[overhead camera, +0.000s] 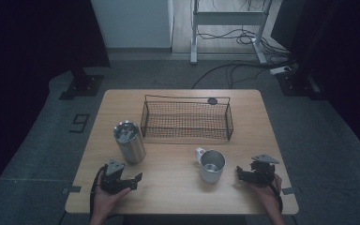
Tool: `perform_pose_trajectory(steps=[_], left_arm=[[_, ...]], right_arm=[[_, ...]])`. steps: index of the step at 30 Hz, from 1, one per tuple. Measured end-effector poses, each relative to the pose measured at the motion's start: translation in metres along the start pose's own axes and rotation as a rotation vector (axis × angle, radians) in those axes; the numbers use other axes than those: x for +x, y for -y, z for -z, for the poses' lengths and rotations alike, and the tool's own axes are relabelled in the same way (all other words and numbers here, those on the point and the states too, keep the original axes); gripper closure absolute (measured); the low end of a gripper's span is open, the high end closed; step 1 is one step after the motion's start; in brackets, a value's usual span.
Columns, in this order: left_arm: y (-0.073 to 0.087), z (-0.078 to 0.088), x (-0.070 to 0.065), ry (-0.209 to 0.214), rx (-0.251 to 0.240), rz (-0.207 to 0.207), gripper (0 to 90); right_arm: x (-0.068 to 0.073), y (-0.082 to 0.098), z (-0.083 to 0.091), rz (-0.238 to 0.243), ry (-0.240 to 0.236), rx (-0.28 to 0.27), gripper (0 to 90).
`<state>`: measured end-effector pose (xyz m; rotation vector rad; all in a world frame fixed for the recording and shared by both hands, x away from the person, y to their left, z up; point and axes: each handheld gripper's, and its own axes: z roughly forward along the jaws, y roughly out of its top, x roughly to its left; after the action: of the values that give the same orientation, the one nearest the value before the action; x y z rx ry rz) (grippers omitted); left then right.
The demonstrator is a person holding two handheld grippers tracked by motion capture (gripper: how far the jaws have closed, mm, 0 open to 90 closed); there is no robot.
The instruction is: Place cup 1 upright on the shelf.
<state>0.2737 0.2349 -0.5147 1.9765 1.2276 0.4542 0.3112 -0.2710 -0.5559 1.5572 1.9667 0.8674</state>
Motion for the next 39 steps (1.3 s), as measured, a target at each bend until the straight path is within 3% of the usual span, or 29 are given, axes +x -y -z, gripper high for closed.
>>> perform_pose_trajectory(steps=[8, 14, 19, 26, 34, 39], left_arm=[[-0.005, 0.008, 0.0, -0.015, -0.015, 0.012, 12.2], [-0.006, 0.011, 0.004, -0.015, -0.024, 0.047, 11.2], [-0.009, 0.016, 0.008, -0.015, -0.062, 0.078, 11.2], [-0.019, 0.02, 0.017, -0.036, -0.09, 0.07, 10.8], [-0.028, 0.019, 0.029, -0.017, -0.119, 0.074, 8.3], [-0.032, 0.019, 0.033, -0.035, -0.13, 0.084, 7.0]], right_arm=[[0.0, 0.0, 0.0, -0.004, 0.005, -0.001, 7.8], [-0.001, 0.0, 0.0, -0.008, 0.01, -0.001, 7.8], [-0.001, 0.0, 0.0, -0.009, 0.01, -0.001, 7.8], [-0.001, 0.0, 0.0, -0.009, 0.01, 0.0, 7.8], [-0.001, 0.0, 0.0, -0.01, 0.011, -0.001, 8.1], [-0.001, 0.0, 0.0, -0.011, 0.012, -0.002, 8.3]])
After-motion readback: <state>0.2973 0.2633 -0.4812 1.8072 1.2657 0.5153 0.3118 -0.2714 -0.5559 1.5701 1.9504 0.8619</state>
